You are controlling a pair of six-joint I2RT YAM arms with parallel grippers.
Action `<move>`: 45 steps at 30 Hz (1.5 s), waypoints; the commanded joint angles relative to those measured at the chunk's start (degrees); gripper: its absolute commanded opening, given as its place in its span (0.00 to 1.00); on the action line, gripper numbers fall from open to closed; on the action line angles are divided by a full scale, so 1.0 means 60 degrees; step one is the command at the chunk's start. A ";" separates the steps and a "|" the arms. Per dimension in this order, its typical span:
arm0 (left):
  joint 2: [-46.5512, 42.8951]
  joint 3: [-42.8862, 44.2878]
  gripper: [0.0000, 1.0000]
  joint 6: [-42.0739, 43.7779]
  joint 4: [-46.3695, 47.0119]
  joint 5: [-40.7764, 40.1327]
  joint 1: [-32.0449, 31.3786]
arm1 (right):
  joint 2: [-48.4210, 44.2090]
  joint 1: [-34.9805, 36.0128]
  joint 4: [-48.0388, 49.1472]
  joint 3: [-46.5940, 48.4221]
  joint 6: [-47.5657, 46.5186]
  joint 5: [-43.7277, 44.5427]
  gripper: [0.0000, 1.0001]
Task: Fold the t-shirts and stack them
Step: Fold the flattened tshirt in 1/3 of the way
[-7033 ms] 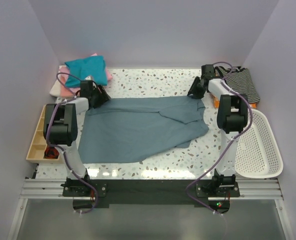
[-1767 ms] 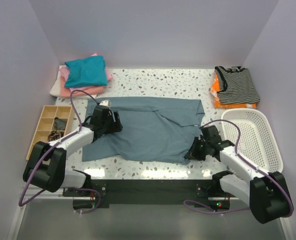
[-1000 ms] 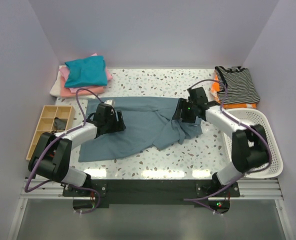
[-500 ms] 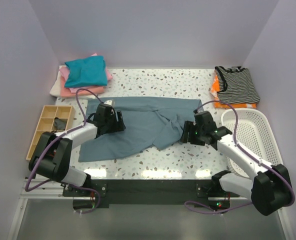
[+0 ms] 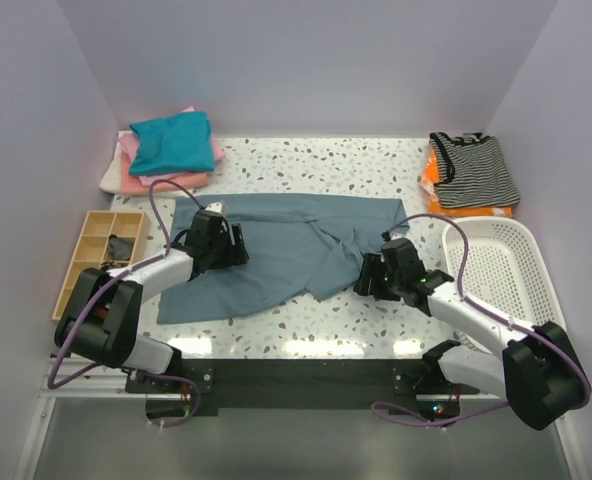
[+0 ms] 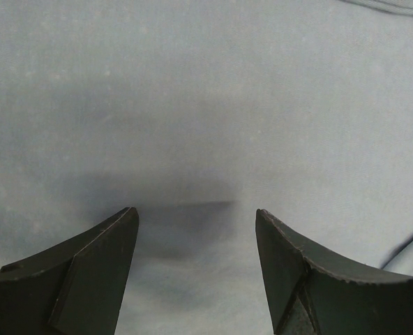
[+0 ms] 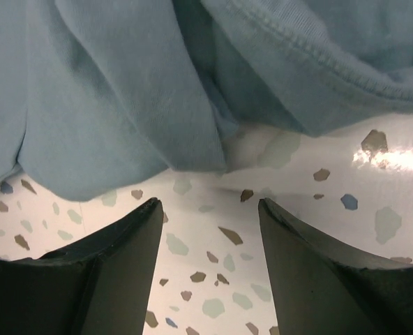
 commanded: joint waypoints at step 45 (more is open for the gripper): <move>-0.0566 0.0071 0.73 0.0254 -0.0200 -0.0119 -0.0033 | -0.1167 0.0250 -0.3418 0.1842 0.0239 0.1605 0.55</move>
